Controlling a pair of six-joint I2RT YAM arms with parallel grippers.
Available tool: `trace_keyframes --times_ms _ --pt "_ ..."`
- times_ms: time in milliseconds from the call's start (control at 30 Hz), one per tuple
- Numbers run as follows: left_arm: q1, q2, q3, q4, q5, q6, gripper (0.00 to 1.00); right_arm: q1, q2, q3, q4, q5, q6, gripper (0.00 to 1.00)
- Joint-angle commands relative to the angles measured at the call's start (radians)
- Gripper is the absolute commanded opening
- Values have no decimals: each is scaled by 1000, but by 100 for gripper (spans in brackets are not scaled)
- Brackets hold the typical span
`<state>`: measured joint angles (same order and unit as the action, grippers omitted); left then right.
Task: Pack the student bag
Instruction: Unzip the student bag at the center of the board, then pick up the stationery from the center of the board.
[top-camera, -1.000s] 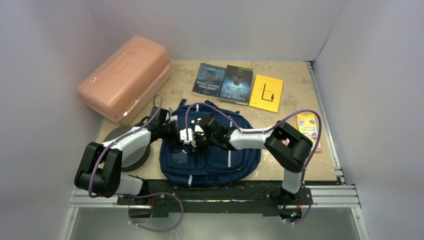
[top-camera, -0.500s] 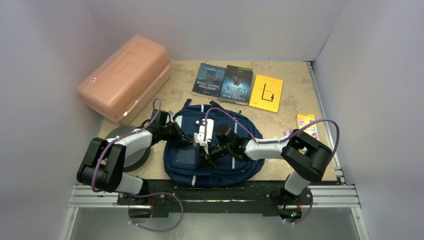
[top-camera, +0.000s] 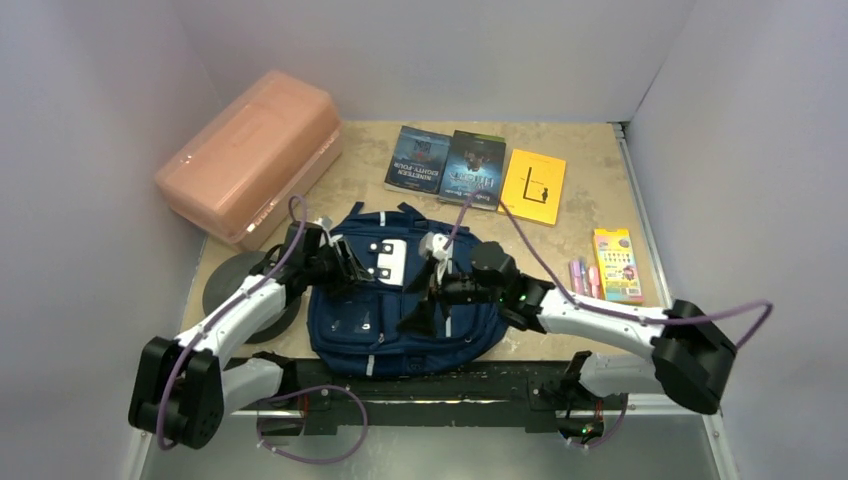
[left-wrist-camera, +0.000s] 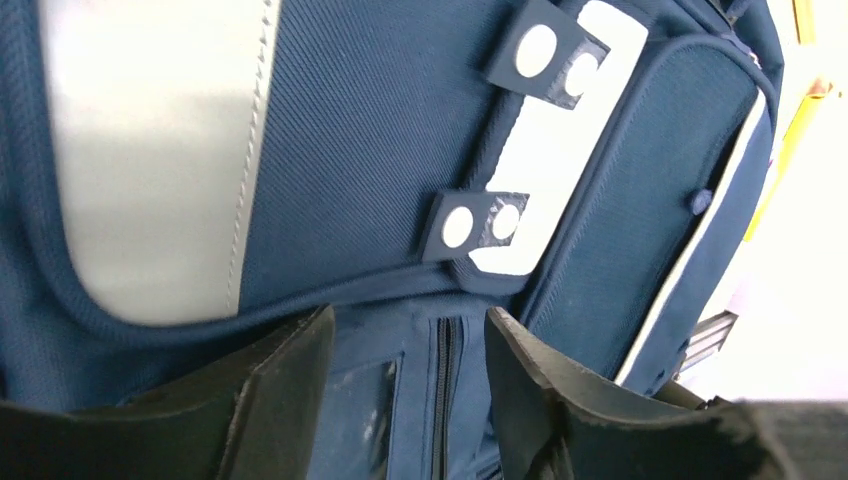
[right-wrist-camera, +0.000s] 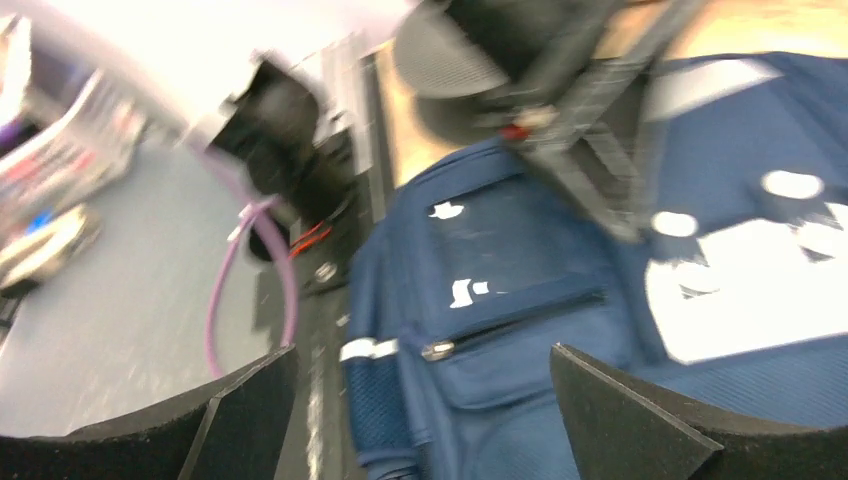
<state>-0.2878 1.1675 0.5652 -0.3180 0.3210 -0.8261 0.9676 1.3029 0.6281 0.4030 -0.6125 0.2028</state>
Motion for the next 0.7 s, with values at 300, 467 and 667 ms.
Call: trace_keyframes --times_ms 300,467,667 --pt "-8 -226 185 -257 166 199 80 -683 -431 53 -830 871 391 99" --pt "-13 -245 287 -341 231 279 84 -1127 -438 -51 -814 575 509 99" --pt "-13 -258 368 -450 263 378 84 -1243 -343 -82 -723 500 481 90"
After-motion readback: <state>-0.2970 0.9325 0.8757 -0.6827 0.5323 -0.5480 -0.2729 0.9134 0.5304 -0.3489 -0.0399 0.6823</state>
